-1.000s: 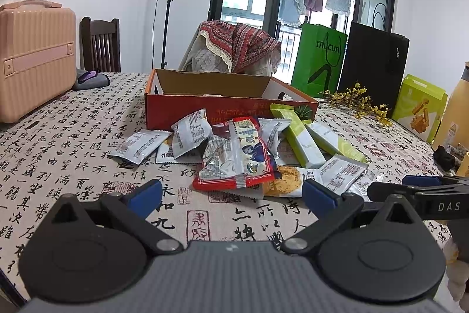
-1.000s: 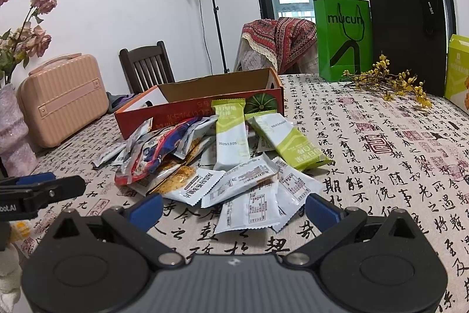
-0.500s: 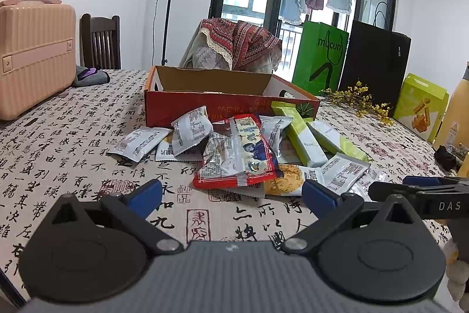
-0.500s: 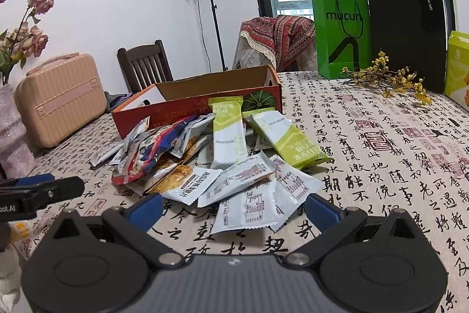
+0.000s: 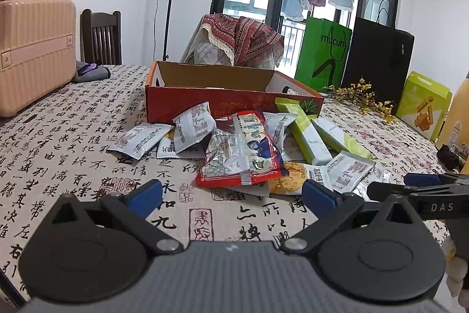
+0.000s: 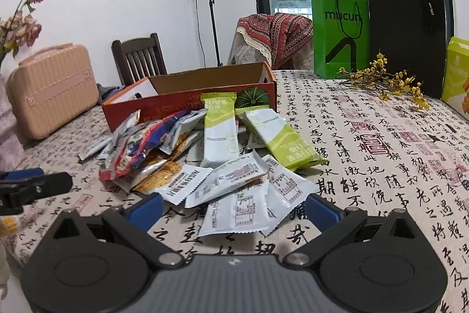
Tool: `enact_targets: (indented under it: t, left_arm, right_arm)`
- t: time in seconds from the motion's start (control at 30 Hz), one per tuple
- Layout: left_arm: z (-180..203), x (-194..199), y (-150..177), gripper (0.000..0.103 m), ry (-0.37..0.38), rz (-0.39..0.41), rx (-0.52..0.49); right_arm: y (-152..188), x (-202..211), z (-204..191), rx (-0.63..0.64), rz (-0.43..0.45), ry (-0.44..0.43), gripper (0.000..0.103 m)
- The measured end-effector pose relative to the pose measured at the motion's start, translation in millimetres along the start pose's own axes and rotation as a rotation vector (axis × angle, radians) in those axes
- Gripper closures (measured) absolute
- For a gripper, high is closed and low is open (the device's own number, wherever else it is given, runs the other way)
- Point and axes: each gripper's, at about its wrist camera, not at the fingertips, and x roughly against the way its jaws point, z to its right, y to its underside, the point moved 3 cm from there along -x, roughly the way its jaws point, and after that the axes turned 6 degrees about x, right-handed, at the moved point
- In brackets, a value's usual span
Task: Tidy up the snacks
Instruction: 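Grasp a white sachet with the right tool while the left tool grasps the red-and-white packet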
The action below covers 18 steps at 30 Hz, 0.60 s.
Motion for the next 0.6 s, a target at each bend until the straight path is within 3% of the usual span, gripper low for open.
enact_targets:
  t: [0.2, 0.6]
  left_arm:
    - [-3, -5, -3, 0.0, -0.006, -0.008, -0.001]
    - [-9, -15, -3, 0.0, -0.016, -0.036, 0.007]
  right_arm:
    - [-6, -15, -4, 0.087, -0.021, 0.037, 0.0]
    - [-15, -62, -34, 0.437, -0.117, 0.092, 0.0]
